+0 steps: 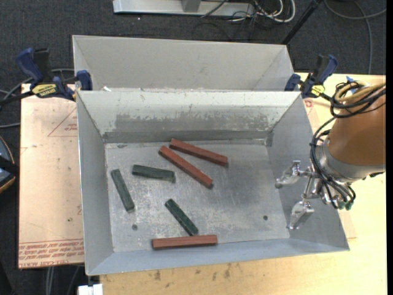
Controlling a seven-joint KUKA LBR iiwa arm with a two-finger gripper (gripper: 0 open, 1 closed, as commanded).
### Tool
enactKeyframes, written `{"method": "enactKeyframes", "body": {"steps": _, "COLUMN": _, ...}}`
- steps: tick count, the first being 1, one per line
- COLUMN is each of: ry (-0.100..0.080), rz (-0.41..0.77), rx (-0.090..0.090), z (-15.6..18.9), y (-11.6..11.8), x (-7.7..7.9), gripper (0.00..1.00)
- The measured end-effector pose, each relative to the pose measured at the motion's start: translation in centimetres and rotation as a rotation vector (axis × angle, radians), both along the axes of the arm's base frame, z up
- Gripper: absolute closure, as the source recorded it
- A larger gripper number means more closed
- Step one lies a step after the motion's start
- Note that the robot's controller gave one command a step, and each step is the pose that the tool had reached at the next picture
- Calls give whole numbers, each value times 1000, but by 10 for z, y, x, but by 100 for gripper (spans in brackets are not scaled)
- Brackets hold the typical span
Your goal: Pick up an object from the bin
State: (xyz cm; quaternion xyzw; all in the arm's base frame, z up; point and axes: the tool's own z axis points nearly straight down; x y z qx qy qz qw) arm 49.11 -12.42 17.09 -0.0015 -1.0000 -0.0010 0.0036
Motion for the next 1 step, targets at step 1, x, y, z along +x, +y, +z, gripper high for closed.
{"method": "enactKeyframes", "body": {"steps": 1, "ry": -8, "rz": 3, "rx": -2, "z": 4, "y": 0, "x": 2, "gripper": 0}}
